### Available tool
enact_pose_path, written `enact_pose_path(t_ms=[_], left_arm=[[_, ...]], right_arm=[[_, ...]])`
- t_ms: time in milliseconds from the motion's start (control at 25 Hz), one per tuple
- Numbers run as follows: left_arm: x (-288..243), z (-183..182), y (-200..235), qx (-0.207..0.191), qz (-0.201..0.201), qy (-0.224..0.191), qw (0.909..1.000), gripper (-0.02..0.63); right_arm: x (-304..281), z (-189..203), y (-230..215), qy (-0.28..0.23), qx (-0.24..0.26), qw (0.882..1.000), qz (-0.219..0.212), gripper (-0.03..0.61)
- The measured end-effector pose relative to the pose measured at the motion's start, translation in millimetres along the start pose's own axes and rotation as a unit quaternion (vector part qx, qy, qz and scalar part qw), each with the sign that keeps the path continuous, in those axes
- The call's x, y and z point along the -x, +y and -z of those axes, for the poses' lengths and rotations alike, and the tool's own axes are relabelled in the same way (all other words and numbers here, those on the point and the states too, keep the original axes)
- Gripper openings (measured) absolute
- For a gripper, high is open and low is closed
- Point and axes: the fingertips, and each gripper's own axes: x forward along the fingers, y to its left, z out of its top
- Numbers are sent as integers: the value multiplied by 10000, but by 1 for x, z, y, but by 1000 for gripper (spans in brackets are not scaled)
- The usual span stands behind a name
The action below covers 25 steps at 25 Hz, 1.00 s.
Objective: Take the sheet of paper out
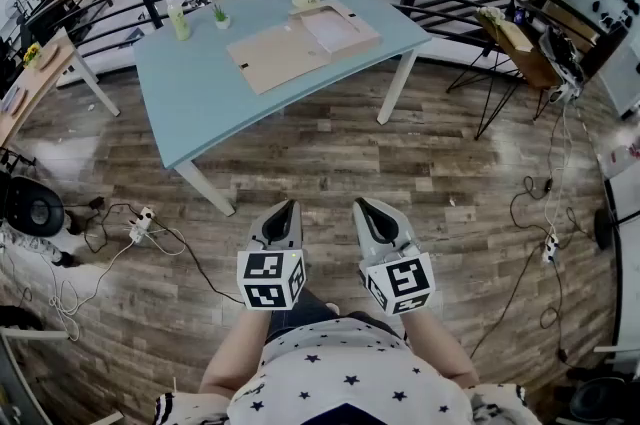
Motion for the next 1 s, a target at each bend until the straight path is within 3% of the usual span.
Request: enact_pose_path(t_ms=[400,680,1000], left_arm=[[51,3,7,12,-30,-143,9999,2],[62,4,-2,-15,141,-132,9998,5],[69,16,-24,-187,198,-147,9995,71]], right_arm=[[31,-3,33,-6,-77,9999,68,6],[43,-3,49,10,-109,9997,-199,6],[57,12,39,146,-243,9995,-135,56]])
